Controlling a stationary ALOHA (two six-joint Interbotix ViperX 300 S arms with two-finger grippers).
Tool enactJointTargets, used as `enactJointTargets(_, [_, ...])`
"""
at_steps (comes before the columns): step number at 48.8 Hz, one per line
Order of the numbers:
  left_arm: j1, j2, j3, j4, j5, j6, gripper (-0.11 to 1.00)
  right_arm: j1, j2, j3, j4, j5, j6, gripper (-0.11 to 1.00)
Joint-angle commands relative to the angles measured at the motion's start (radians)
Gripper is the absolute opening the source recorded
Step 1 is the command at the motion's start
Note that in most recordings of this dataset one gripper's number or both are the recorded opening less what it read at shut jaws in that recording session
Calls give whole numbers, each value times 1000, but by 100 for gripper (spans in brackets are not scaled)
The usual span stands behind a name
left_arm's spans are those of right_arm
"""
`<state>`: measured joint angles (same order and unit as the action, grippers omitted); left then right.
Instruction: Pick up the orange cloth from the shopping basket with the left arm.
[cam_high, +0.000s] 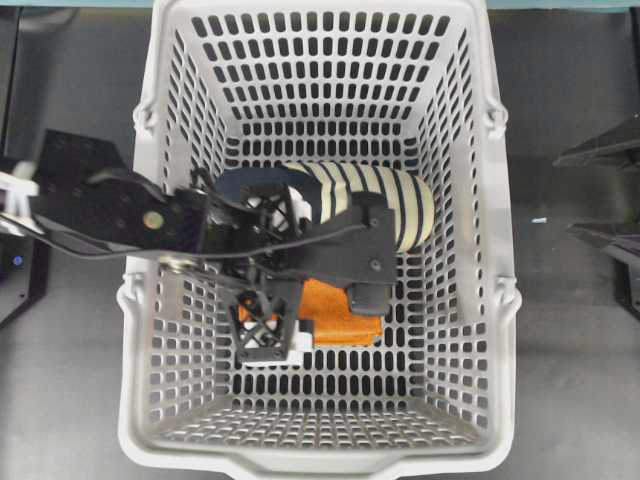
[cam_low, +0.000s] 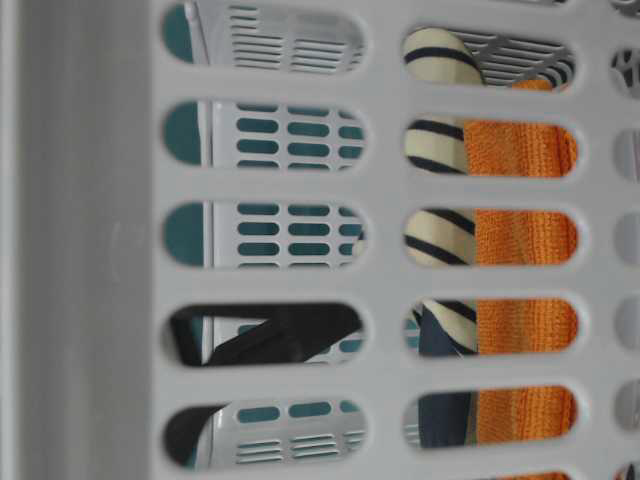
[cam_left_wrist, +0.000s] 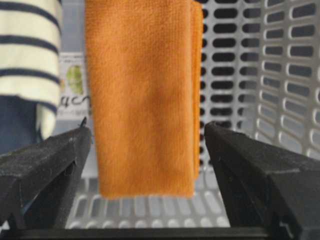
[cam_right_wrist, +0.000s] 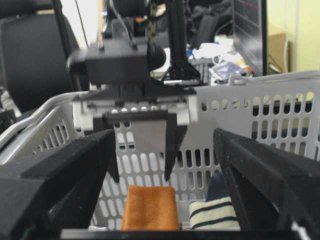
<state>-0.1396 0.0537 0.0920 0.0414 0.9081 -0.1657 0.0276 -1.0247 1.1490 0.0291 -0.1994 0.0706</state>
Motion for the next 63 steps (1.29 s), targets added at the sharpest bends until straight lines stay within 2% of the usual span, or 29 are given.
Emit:
enactJointTargets(1, [-3, 15, 5, 2, -29, -8, 88, 3, 5, -17, 2, -8, 6, 76])
enactJointTargets(15, [-5, 77, 64, 3, -121, -9, 88, 3, 5, -6, 2, -2, 26, 76])
enactJointTargets(26, [-3, 110, 87, 3, -126, -9, 88, 3, 5, -5, 2, -2, 26, 76])
enactJointTargets(35, [-3, 112, 97, 2, -126, 2, 84, 3, 5, 0, 2, -2, 25, 76])
enactJointTargets(41, [-3, 110, 95, 3, -126, 5, 70, 3, 5, 0, 2, -2, 26, 76])
enactJointTargets(51, [-5, 106, 91, 3, -123, 8, 21, 5, 5, 6, 2, -9, 28, 76])
enactJointTargets(53, [-2, 100, 87, 3, -120, 8, 14, 5, 5, 6, 2, -9, 28, 76])
enactJointTargets(63, [5, 52, 25, 3, -87, 29, 13, 3, 5, 8, 2, -9, 28, 76])
